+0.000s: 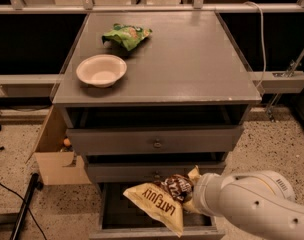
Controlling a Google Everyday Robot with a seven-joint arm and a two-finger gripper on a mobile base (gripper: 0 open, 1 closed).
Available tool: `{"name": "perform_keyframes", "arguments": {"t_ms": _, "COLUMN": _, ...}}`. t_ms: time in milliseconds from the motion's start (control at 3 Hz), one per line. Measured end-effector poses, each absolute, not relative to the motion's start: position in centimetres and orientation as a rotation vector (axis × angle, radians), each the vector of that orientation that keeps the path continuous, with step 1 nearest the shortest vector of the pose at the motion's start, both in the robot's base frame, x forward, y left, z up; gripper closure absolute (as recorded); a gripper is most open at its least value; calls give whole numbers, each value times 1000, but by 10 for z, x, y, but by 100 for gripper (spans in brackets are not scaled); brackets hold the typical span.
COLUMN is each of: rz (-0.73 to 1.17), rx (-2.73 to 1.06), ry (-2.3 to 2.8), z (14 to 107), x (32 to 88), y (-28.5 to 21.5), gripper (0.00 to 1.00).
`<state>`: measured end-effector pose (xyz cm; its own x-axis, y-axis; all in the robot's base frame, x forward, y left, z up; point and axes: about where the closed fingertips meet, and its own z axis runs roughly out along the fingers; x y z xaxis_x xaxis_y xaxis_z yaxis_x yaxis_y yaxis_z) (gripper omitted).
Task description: Place brown chip bag into bottom drawer
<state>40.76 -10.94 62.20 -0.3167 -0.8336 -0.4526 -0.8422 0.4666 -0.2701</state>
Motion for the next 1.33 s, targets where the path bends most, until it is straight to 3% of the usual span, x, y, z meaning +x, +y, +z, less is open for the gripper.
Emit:
{"name": "perform_keyframes", "arguments": {"t_ms": 1000, "rz": 26, "rx": -1316, "ry": 2380, "z": 504, "x": 483, "y": -151, "gripper": 100}}
{"name": "perform_keyframes", "arguments": {"t_ms": 1333, "rz": 30, "rx": -1312, "ry": 2483, "z": 454, "x": 482, "y": -164, "gripper": 100}}
